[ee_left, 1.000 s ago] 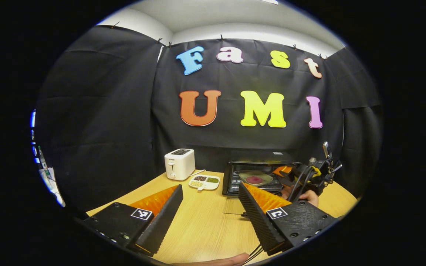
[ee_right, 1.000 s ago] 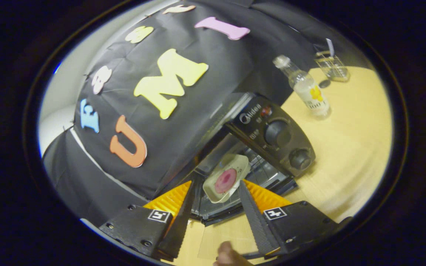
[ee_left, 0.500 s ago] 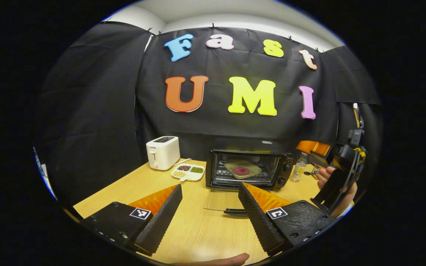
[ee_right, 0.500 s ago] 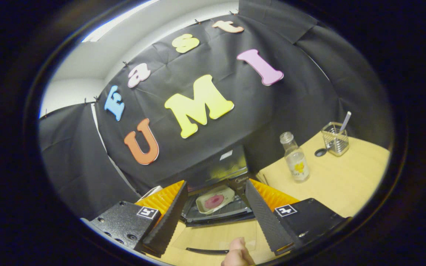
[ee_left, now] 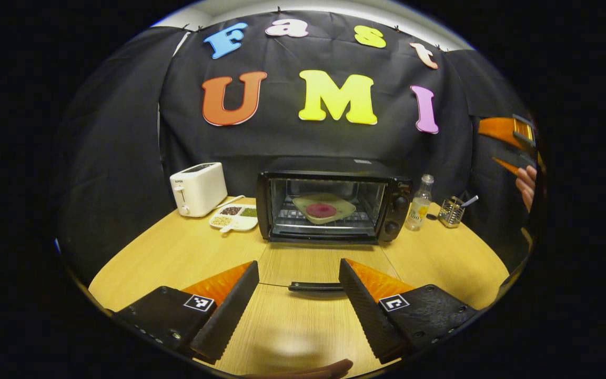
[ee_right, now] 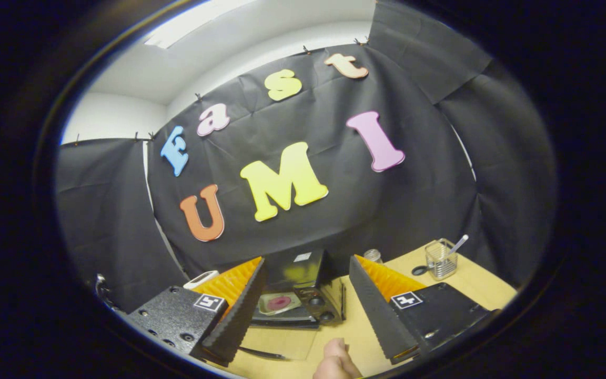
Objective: Open the electric oven with the left hand, put the food in, and close the electric oven.
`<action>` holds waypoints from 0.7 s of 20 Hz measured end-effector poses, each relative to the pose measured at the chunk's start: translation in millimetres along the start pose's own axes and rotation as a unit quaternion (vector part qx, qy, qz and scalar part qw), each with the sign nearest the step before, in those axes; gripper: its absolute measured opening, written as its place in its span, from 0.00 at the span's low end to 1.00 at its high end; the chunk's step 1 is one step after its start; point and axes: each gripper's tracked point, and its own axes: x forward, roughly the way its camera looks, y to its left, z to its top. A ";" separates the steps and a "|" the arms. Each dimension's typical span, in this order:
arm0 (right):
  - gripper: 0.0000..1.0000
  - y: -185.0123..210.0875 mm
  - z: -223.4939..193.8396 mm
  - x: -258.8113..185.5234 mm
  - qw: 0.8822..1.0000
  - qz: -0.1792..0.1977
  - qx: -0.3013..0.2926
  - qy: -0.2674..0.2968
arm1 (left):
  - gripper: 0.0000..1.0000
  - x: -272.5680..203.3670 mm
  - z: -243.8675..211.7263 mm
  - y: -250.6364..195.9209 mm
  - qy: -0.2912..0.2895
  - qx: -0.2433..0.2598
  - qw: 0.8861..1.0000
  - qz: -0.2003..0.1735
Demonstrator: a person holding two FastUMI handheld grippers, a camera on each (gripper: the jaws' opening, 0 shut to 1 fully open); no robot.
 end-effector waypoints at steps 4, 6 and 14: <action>0.94 -20.6 34.5 -20.9 1.000 -0.002 -0.014 -0.022 | 0.98 23.5 -31.5 -17.5 0.042 -0.001 0.999 -0.016; 0.94 -31.1 49.0 -27.1 0.999 -0.010 -0.019 -0.038 | 0.98 30.7 -43.0 -27.4 0.060 0.002 0.998 -0.026; 0.94 -39.5 58.2 -31.4 0.998 -0.009 -0.044 -0.048 | 0.98 60.7 -87.3 -57.1 0.119 0.013 0.991 -0.060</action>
